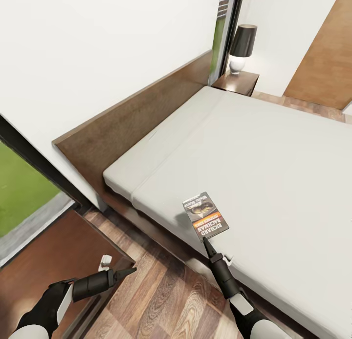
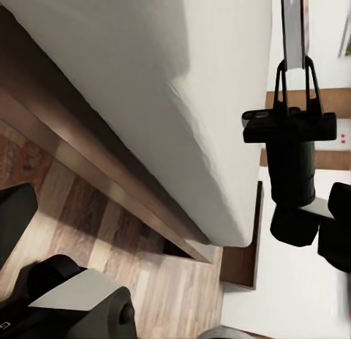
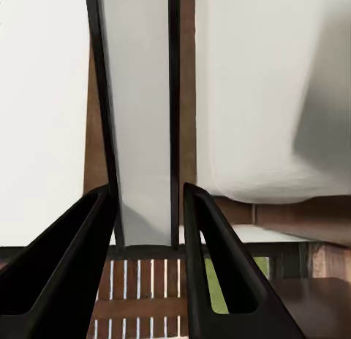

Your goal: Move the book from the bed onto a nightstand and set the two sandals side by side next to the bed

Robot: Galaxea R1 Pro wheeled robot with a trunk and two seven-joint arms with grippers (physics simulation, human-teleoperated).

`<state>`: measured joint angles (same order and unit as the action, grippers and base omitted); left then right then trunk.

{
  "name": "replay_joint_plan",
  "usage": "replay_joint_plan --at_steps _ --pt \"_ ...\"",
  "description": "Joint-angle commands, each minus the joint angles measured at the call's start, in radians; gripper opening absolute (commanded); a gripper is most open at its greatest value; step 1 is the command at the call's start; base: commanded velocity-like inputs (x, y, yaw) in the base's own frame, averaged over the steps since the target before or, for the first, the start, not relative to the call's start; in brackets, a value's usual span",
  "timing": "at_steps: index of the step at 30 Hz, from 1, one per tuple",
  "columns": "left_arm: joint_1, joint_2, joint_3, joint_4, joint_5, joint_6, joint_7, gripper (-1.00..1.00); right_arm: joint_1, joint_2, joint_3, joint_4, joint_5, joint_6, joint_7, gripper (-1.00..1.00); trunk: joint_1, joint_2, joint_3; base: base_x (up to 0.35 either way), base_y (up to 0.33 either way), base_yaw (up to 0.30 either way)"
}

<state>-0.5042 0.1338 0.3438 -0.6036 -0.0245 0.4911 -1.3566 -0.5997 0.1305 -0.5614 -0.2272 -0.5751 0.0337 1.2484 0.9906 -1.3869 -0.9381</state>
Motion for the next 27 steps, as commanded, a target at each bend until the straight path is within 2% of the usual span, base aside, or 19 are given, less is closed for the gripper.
replay_joint_plan --at_steps 1,3,7,9,16,27 --pt "0.000 0.000 0.003 0.000 -0.003 0.010 -0.006 1.00 0.000 0.000 0.004 0.000 -0.008 0.004 0.002 -1.00 -0.004 0.007 0.003 0.000 0.000 0.000" --pt "0.000 0.000 0.003 -0.001 -0.004 0.010 -0.007 1.00 0.000 0.000 0.004 0.000 -0.007 0.004 -0.009 -1.00 -0.012 0.021 0.009 0.000 0.000 0.000" --pt "0.000 0.000 0.002 -0.001 -0.006 0.009 -0.006 1.00 0.000 0.000 0.006 -0.003 -0.006 0.005 -0.115 -1.00 -0.027 0.049 0.021 0.000 0.000 0.000" --pt "0.000 0.000 0.001 0.000 -0.006 0.009 -0.004 1.00 0.000 0.000 0.006 -0.007 -0.006 0.005 -0.142 -1.00 -0.035 0.063 0.028 0.000 0.000 0.000" --pt "0.000 0.000 0.001 0.000 -0.007 0.007 -0.001 1.00 0.000 0.000 0.008 -0.012 -0.005 0.034 -0.154 -1.00 -0.061 0.112 0.050 0.000 0.000 0.000" --pt "0.000 -0.001 0.001 -0.001 -0.008 0.007 0.000 1.00 0.000 0.000 0.041 -0.012 -0.005 0.040 -0.153 -1.00 -0.104 0.189 0.084 0.000 0.000 0.000"
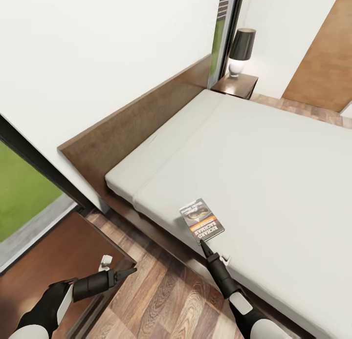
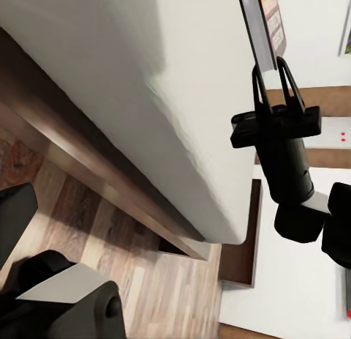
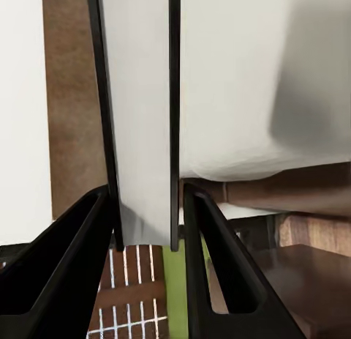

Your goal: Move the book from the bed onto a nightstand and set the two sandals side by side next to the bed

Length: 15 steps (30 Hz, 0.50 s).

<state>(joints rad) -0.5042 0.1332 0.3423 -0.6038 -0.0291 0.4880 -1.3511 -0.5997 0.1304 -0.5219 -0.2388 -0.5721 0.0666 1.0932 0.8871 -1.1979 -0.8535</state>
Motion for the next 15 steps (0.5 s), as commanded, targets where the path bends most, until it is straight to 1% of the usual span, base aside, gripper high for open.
replay_joint_plan --at_steps 1,8,10,12,13,14,15 --pt "0.000 0.000 0.003 0.000 -0.003 0.011 -0.005 1.00 0.000 0.000 0.002 0.000 -0.008 0.007 0.002 -1.00 -0.004 0.007 0.003 0.000 0.000 0.000" --pt "0.000 -0.001 0.003 0.000 -0.003 0.011 -0.006 1.00 0.000 0.000 0.003 0.000 -0.008 0.007 0.002 -1.00 -0.031 0.056 0.025 0.000 0.000 0.000" --pt "0.000 -0.001 0.003 0.000 -0.003 0.011 -0.006 1.00 0.000 0.000 0.008 0.000 -0.008 0.017 0.002 -1.00 -0.038 0.070 0.031 0.000 0.000 0.000" --pt "0.000 -0.001 0.003 0.000 -0.003 0.011 -0.006 1.00 0.000 0.000 0.031 -0.002 -0.006 0.041 0.002 -1.00 -0.046 0.084 0.037 0.000 0.000 0.000" --pt "0.000 -0.001 0.003 0.000 -0.003 0.011 -0.006 1.00 0.000 0.000 0.052 -0.003 -0.004 0.054 0.002 -1.00 -0.050 0.091 0.040 0.000 0.000 0.000" --pt "0.000 -0.001 0.003 0.000 -0.003 0.011 -0.006 1.00 0.000 0.000 0.092 -0.014 -0.003 0.073 0.002 -1.00 -0.054 0.098 0.043 0.000 0.000 0.000" --pt "0.000 0.000 0.003 0.000 -0.003 0.011 -0.006 1.00 0.000 0.000 0.106 -0.021 -0.002 0.079 0.002 -1.00 -0.058 0.105 0.047 0.000 0.000 0.000"
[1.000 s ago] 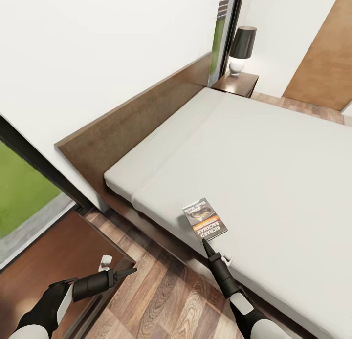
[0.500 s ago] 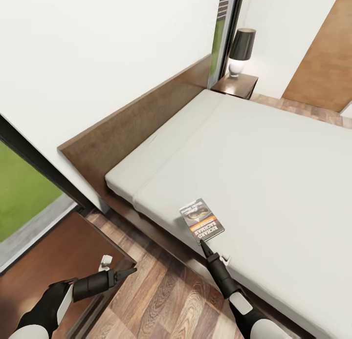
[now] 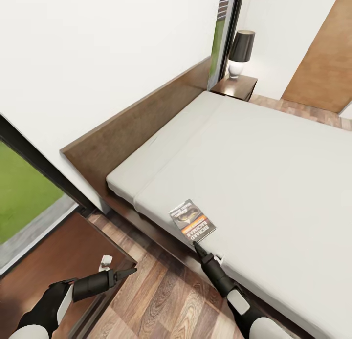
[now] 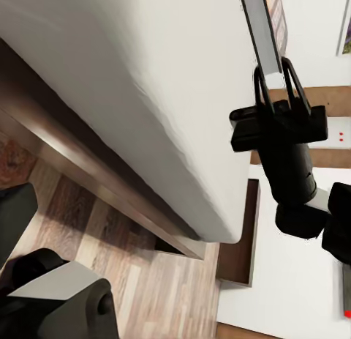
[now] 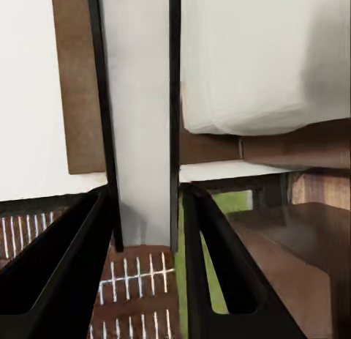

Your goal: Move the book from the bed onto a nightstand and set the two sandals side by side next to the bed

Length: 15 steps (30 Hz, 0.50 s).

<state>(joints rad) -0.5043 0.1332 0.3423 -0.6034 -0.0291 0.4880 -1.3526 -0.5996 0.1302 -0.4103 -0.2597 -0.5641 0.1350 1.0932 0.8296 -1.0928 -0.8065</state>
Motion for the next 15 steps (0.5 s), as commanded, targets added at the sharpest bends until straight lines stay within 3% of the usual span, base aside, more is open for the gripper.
replay_joint_plan --at_steps 1,4,6,10,15 --pt "0.000 0.000 0.003 0.000 -0.003 0.011 -0.005 1.00 0.000 0.000 0.026 -0.020 -0.010 0.025 0.002 -1.00 -0.004 0.007 0.003 0.000 0.000 0.000" --pt "0.000 -0.001 0.003 0.000 -0.003 0.011 -0.004 1.00 0.000 0.000 0.138 -0.099 -0.008 0.112 0.002 -1.00 -0.015 0.028 0.012 0.000 0.000 0.000" --pt "0.000 -0.001 0.003 0.000 -0.003 0.011 -0.004 1.00 0.000 0.000 0.179 -0.133 -0.008 0.165 0.002 -1.00 -0.023 0.042 0.018 0.000 0.000 0.000" --pt "0.000 -0.001 0.003 0.000 -0.003 0.011 -0.003 1.00 0.000 0.000 0.208 -0.186 -0.009 0.214 0.002 -1.00 -0.038 0.070 0.031 0.000 0.000 0.000" --pt "0.000 -0.001 0.002 0.000 -0.004 0.009 -0.001 1.00 0.000 0.000 0.216 -0.229 -0.010 0.249 0.003 -1.00 -0.058 0.105 0.046 0.000 0.000 0.000"
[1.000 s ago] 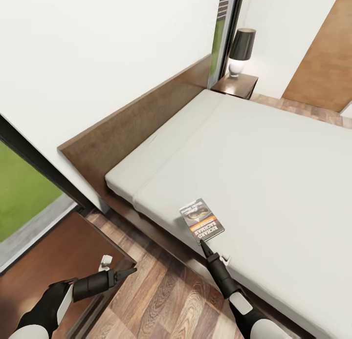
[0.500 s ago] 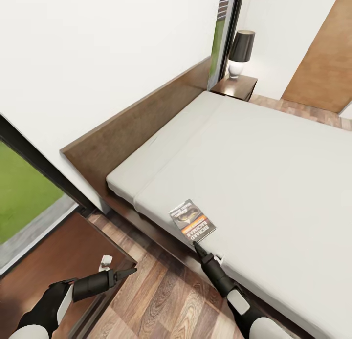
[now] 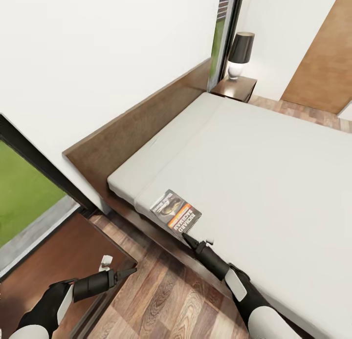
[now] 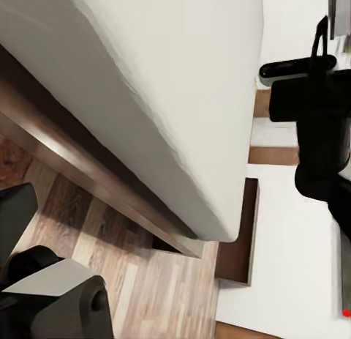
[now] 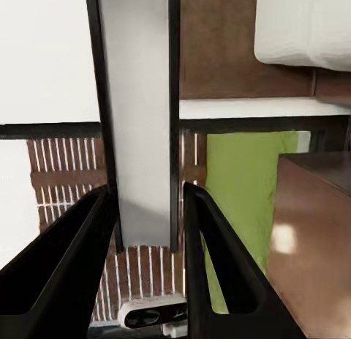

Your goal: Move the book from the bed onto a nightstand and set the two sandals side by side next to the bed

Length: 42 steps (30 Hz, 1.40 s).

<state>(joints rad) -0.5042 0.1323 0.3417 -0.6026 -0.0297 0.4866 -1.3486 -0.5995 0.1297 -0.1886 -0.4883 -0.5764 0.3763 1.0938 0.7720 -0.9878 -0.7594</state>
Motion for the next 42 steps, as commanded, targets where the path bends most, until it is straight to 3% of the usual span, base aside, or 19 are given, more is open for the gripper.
replay_joint_plan --at_steps 1,4,7,14,19,29,32,34,36,42 --pt "0.000 0.000 0.003 0.000 -0.004 0.010 -0.005 1.00 0.000 0.001 0.000 -0.021 0.003 0.042 0.003 -1.00 -0.004 0.007 0.003 0.000 0.000 0.000" --pt "0.000 0.000 0.002 0.000 -0.003 0.008 -0.008 1.00 0.000 0.001 0.022 -0.094 0.004 0.180 0.003 -1.00 -0.015 0.028 0.012 0.000 0.000 0.000" --pt "0.000 0.000 0.002 0.000 -0.003 0.008 -0.011 1.00 0.000 0.001 0.031 -0.132 0.003 0.257 0.002 -1.00 -0.027 0.049 0.021 0.000 0.000 0.000" --pt "0.000 0.000 0.000 -0.001 -0.004 0.008 -0.010 1.00 0.000 0.001 0.039 -0.143 0.005 0.281 0.003 -1.00 -0.054 0.098 0.043 0.000 0.000 0.000" --pt "0.000 0.000 -0.010 -0.002 -0.004 0.007 -0.007 1.00 0.000 0.001 0.123 -0.143 0.016 0.285 0.007 -1.00 -0.073 0.133 0.059 0.000 0.000 0.000" --pt "0.000 0.000 -0.039 -0.002 -0.004 0.009 -0.005 1.00 0.000 0.000 0.150 -0.141 0.023 0.283 0.004 -1.00 -0.111 0.203 0.090 0.000 0.000 0.000" --pt "0.000 0.000 -0.039 -0.002 -0.004 0.009 -0.007 1.00 0.000 0.000 0.152 -0.143 0.071 0.285 0.001 -1.00 -0.123 0.224 0.100 0.000 0.000 0.000" --pt "0.000 0.000 -0.039 -0.002 -0.004 0.008 -0.006 1.00 0.000 0.000 0.151 -0.144 0.145 0.287 0.000 -1.00 -0.130 0.238 0.106 0.000 0.000 0.000" --pt "0.000 0.000 -0.039 -0.002 -0.004 0.008 -0.005 1.00 0.000 0.000 0.148 -0.143 0.192 0.311 0.000 -1.00 -0.138 0.252 0.112 0.000 0.000 0.000" --pt "0.000 0.000 -0.040 -0.002 -0.004 0.009 -0.006 1.00 0.000 -0.001 0.149 -0.142 0.210 0.369 0.008 -1.00 -0.161 0.294 0.131 0.000 0.000 0.000"
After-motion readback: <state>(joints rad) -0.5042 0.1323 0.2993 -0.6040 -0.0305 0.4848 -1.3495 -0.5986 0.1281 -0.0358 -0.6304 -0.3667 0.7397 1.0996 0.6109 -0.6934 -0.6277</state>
